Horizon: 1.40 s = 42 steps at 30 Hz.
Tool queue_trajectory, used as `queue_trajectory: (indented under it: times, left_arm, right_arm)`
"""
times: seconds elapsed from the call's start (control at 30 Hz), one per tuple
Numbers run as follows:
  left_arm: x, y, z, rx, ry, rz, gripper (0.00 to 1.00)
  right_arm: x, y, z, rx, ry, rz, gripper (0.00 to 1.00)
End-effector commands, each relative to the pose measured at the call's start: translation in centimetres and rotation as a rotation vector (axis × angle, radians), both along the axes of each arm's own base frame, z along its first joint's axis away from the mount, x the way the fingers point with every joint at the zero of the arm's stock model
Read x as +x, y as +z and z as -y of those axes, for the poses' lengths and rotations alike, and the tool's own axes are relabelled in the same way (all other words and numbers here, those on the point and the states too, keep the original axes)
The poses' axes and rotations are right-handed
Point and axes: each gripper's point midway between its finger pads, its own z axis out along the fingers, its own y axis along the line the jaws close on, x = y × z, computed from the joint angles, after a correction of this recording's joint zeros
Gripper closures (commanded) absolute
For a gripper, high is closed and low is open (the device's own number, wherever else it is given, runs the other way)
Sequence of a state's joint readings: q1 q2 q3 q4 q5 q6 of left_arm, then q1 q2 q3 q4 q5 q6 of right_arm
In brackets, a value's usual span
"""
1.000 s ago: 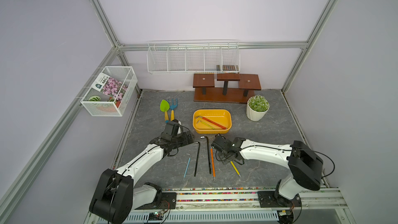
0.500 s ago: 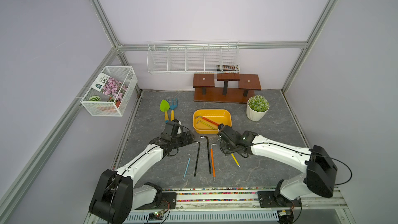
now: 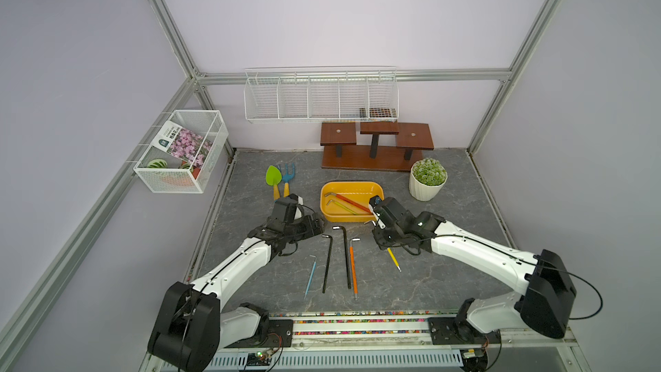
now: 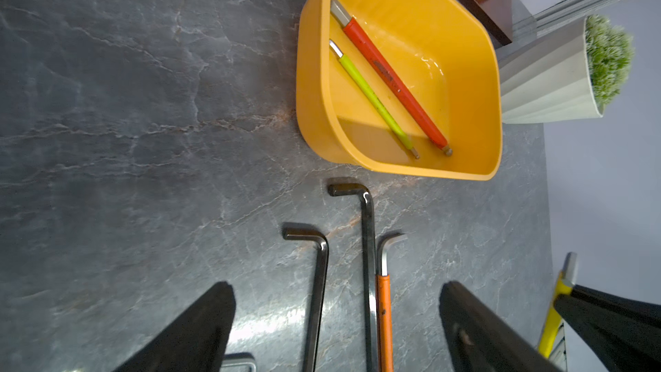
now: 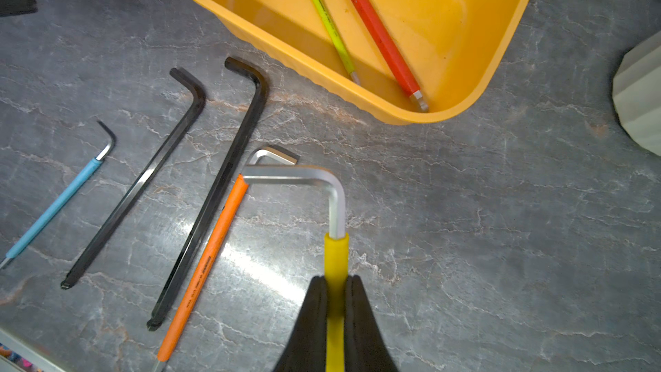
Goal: Put the hex key on the desktop into the storage box
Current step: Place the Allen key in the storage box.
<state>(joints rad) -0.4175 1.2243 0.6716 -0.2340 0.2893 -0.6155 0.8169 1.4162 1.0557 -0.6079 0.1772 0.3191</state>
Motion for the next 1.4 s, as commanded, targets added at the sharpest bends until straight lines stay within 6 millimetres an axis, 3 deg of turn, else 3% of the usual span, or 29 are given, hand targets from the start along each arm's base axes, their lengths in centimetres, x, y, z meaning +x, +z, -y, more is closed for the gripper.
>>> queue_trajectory:
  times: [0.0,0.53,0.87,1.37]
  left_arm:
    - [0.9,1.8,0.8,-0.040,-0.005,0.039,0.06]
    - [2.2,2.8,0.3,-0.031,0.049,0.081,0.06]
    - [2.7,3.0,0.8,-0.023,0.022,0.097,0.05]
    - [2.7,1.3,1.1,0.006,-0.007,0.048,0.05]
  right_arm:
    - [1.1,1.6,-0.6,0.059,0.018,0.031,0.93]
    - [6.2,3.1,-1.5,0.078,0.004,0.036,0.96]
    - [9.1,3.6,-3.3,0.066,0.038,0.035,0.97]
    - [14.3,4.3,-5.1,-0.029,0.135,0.077,0.97]
